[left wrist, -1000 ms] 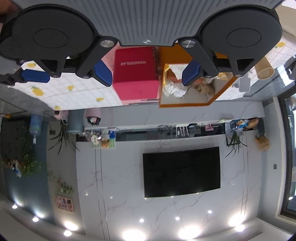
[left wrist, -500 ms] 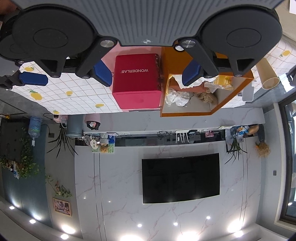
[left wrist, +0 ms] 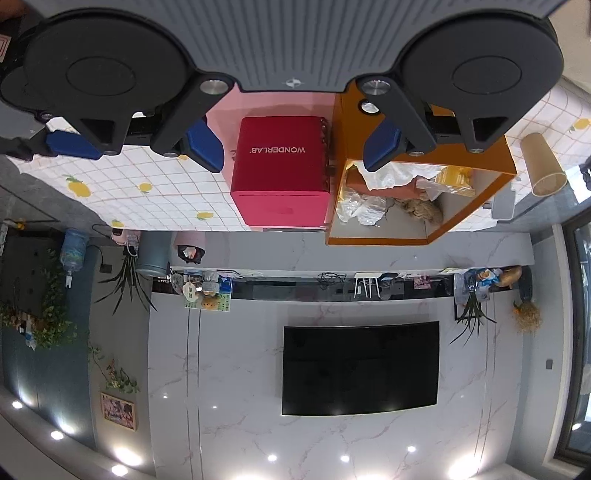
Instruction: Organize soft objects
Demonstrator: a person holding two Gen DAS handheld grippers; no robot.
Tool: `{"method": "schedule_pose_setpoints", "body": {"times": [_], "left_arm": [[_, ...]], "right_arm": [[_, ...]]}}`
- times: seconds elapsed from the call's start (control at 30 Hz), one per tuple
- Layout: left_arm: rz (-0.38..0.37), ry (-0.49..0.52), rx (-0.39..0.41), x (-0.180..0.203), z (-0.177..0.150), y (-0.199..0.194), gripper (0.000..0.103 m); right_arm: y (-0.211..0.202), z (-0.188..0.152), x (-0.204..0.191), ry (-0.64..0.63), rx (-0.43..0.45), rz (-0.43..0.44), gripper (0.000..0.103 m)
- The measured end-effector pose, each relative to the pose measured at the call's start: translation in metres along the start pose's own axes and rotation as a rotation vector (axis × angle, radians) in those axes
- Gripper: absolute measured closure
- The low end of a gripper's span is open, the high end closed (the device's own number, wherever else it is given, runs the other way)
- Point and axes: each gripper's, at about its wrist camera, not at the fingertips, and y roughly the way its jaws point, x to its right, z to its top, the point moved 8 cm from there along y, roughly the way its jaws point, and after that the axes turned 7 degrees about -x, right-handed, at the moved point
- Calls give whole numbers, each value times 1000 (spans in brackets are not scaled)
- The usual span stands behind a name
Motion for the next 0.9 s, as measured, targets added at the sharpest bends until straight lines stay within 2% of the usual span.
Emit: {"method": "schedule_pose_setpoints", "body": {"times": [0.63, 0.9], "left_arm": [[-12, -22, -42, 0, -7, 7, 3], [-17, -31, -45, 0, -6, 8, 3]], "right_arm": [[7, -6, 0, 0, -46, 4, 3], [6, -5, 0, -2, -38, 0, 3]]}}
